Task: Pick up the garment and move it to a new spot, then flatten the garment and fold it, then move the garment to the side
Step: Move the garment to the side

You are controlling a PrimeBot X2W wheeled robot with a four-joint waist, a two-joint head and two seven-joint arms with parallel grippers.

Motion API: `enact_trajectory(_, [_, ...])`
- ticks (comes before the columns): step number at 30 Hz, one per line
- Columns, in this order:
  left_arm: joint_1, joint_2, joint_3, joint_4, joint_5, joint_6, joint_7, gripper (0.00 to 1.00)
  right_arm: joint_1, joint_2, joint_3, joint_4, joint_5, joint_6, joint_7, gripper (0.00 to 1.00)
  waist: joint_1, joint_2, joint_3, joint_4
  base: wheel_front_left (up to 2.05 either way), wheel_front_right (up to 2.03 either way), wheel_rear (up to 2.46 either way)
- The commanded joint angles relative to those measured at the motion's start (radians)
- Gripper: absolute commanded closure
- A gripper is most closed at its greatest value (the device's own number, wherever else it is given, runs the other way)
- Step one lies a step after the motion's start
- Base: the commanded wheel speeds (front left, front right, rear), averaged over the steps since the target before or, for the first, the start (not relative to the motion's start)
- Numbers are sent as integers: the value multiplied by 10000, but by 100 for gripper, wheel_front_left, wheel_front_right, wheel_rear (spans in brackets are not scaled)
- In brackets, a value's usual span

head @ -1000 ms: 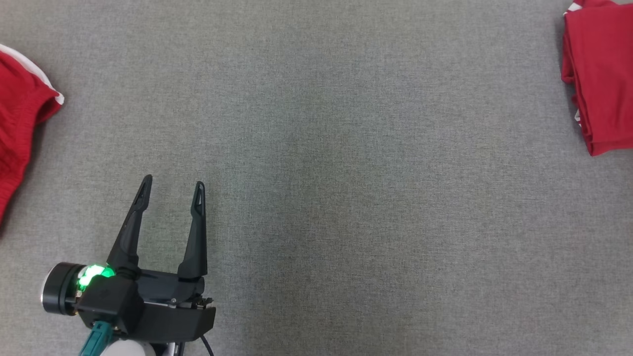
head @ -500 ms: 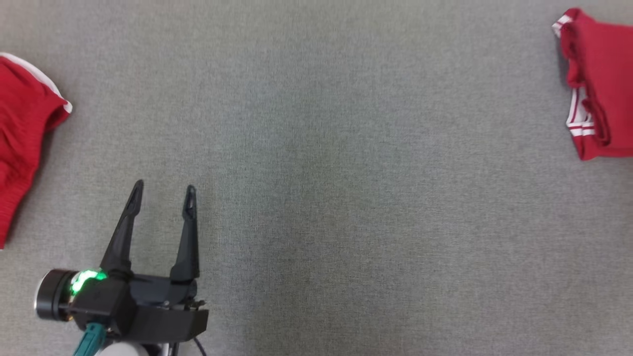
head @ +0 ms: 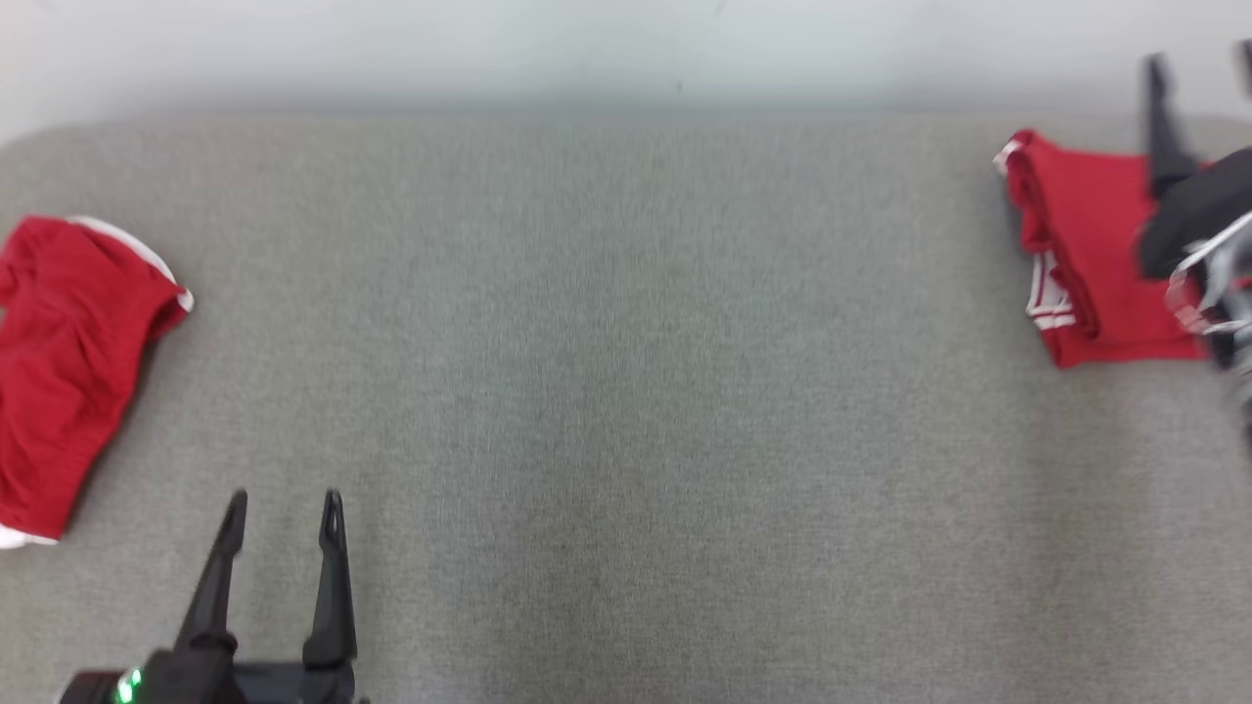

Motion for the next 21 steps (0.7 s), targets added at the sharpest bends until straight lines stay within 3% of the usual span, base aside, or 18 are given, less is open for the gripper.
enact_trajectory(1, [364,-50,85,50,35,70,-31,0,970,371,-632,-943,-341,5,-43,0,3,0,-794,-87,0,0,0])
enact_trajectory(11, [999,-77,251,112,153,84,-31,0,5964,2579,-3176,-6049,-1924,5,-46,0,3,0,-1560,136,0,0,0])
enact_trajectory(21, [1399,-91,157,186,310,128,-31,0,9249,3995,-4027,-8364,-2534,5,-49,0,3,0,-2153,228,0,0,0])
